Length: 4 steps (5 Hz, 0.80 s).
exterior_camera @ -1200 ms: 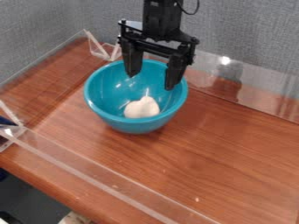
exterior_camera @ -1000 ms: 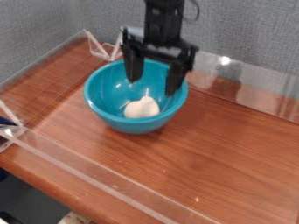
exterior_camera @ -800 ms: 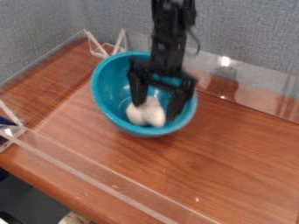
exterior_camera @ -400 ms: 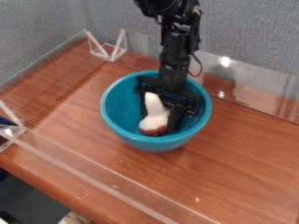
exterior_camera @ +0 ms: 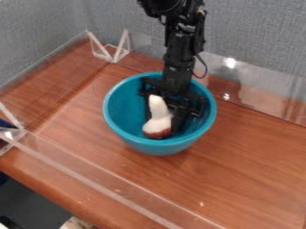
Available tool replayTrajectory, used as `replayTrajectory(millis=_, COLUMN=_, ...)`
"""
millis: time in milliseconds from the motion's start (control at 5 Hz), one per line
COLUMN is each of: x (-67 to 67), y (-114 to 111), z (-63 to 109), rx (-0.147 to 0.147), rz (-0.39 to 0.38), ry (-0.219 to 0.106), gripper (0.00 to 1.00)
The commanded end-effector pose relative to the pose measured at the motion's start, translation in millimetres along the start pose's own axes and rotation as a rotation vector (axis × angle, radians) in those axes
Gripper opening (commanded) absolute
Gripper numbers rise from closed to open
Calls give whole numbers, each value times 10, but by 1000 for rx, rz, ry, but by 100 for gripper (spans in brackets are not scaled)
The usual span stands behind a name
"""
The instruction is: Remove the mushroom from inside the blue bowl and put it on the table
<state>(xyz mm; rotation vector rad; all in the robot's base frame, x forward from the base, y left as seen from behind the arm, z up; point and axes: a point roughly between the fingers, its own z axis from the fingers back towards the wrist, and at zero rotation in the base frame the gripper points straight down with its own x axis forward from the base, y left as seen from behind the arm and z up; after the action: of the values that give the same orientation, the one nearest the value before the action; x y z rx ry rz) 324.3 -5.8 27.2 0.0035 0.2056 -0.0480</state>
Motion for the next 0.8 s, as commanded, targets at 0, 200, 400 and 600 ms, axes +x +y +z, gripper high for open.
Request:
replayTrajectory(millis=0, x=28, y=31, z=39, rx=-1, rz=-6, ry=-22, gripper=0)
replayTrajectory(millis=200, x=28, y=60, z=45, rx=-1, rz=-7, ry=-23, gripper=0)
replayTrajectory(millis=400, x=28, y=89, z=51, rx=-2, rz=-7, ry=-23, gripper=0)
replayTrajectory(millis=600, x=27, y=120, z=57, rx=-2, rz=-8, ry=-23, gripper=0)
